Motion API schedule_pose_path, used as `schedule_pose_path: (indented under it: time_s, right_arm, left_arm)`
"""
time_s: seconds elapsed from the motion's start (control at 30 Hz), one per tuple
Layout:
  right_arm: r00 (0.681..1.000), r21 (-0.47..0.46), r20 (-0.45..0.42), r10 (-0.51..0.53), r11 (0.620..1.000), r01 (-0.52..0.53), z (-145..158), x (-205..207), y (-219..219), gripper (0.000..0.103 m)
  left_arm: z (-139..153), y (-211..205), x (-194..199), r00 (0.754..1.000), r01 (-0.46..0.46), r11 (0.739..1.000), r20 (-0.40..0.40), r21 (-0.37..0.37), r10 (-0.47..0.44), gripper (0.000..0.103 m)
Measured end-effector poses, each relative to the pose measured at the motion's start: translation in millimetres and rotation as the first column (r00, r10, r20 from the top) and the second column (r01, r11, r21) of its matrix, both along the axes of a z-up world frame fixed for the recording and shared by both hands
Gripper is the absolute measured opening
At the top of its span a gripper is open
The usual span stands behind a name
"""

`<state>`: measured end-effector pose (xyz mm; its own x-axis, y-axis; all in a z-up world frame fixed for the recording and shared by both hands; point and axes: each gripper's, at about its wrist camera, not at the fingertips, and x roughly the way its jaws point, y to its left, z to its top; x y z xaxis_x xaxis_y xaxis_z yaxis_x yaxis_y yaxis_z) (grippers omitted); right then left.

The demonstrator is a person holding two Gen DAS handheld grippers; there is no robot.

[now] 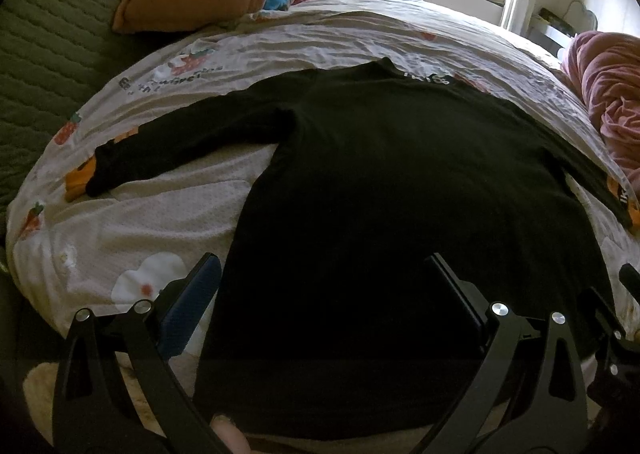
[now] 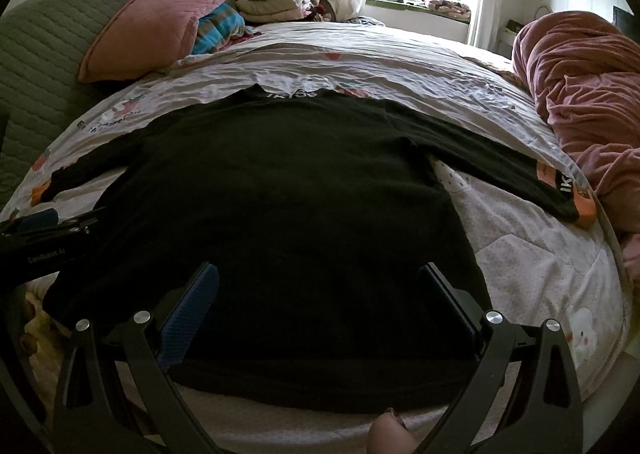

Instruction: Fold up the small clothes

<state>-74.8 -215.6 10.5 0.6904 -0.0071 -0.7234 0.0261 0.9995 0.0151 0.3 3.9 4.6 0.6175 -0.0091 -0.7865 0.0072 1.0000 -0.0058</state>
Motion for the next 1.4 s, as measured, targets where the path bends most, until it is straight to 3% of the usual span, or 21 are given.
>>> schedule_pose_path:
  time_s: [0.97,1.4]
  right_arm:
    - [1.000,0.005,-0.004,-0.002,1.000,0.002,-4,1,2,0.099]
    - [0.999,0.024,-0.014,-0.034,0.999,0.034,-5,25,-15,0.099]
  left_arm:
    - [-1,-2,2,1.000,0.017,1.000,0.006,0.003,-0.017,0.095]
    - [-4,-12,23,1.000,0.013,1.000,-0.015,-0.007,-0.013,0.095]
